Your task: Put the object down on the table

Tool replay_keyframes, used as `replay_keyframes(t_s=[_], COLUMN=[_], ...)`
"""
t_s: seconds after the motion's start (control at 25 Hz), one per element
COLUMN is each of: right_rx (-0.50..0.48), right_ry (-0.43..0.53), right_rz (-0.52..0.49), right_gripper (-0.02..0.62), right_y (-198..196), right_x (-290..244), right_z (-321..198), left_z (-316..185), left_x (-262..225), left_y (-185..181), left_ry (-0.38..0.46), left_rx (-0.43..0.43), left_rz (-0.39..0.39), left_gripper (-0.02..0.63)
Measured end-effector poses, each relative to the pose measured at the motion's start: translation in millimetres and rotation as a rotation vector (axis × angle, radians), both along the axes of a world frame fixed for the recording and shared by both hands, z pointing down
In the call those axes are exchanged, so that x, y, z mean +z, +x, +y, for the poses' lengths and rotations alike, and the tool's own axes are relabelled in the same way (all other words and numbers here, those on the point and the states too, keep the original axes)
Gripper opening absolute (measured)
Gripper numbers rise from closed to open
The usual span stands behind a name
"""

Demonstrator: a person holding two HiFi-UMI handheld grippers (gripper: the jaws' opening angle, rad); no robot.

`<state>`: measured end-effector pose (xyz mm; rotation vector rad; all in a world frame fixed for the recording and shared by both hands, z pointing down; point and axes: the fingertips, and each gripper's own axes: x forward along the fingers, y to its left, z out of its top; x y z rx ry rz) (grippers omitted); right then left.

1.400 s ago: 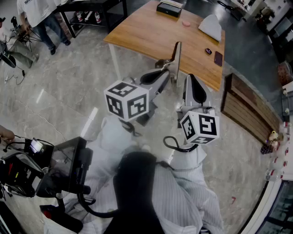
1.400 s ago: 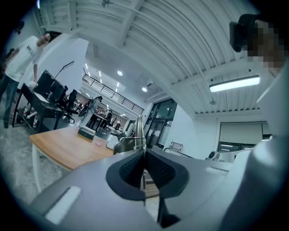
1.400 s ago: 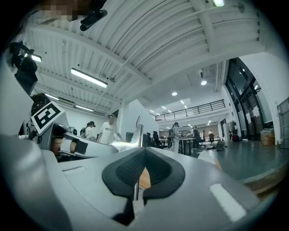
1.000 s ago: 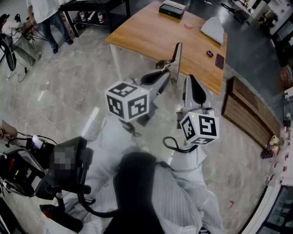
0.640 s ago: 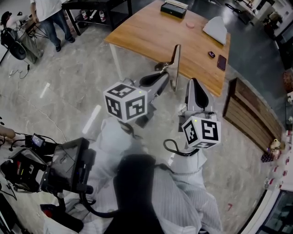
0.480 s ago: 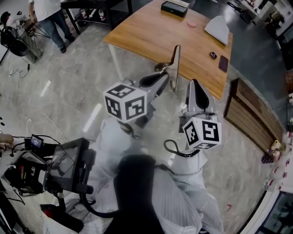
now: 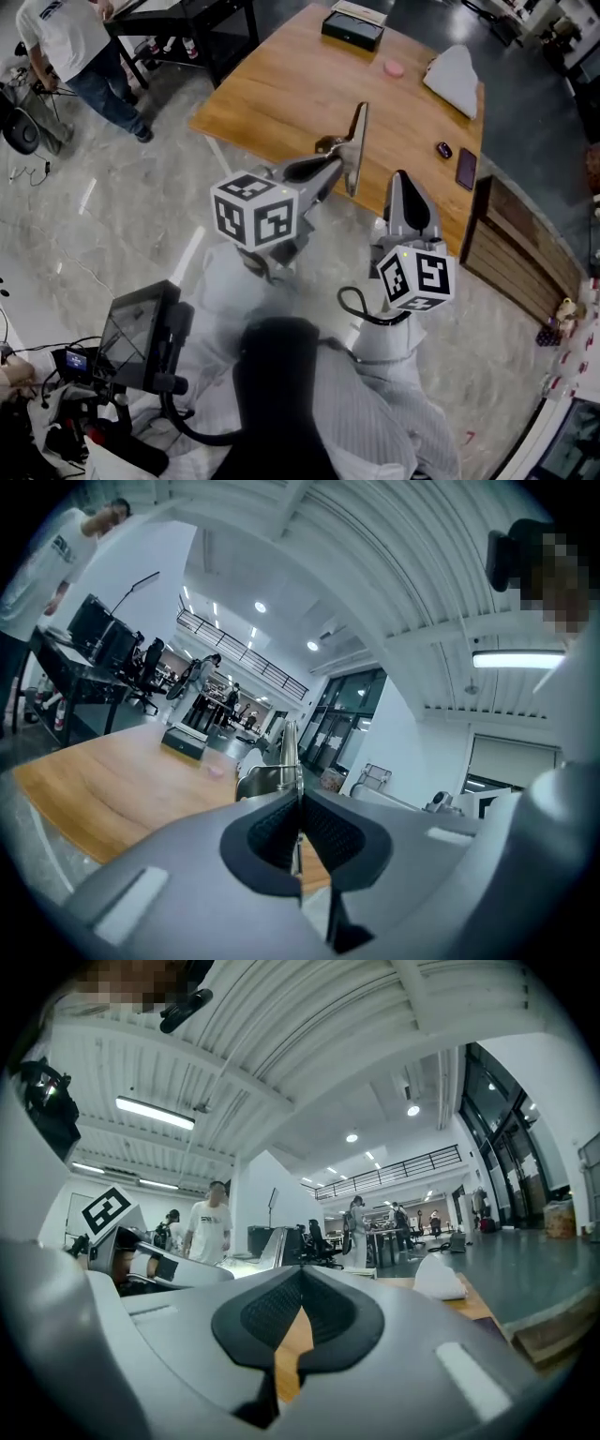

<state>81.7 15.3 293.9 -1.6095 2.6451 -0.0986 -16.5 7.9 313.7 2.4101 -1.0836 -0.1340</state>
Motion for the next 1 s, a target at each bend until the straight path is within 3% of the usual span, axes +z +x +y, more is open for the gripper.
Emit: replay_keyframes(t_s=[0.28, 0.52, 0.76, 1.0], right_rx=[0.095, 0.121, 0.109, 0.101], right_ry=[-0.053, -0.122, -0.156, -0.3], right_rz=[-0.002, 0.014, 0.028, 0.032], right_gripper=[0.014, 0.014, 0.014, 0.014], right_y=[-9, 18, 34, 55], right_x=[12, 40, 56, 102], right_z=[-122, -211, -228, -249], left_z=[-125, -217, -244, -275], left_x=[17, 57, 87, 149], left_y=[-12, 16, 35, 58], left_ry=[-0.063, -0.15, -0.22, -0.41], left_rx=[0.096, 0.213, 0.5, 0.86], left_rz=[-0.024, -0.083, -0.238, -0.441], left_gripper=[0.003, 0.003, 0.003, 0.003])
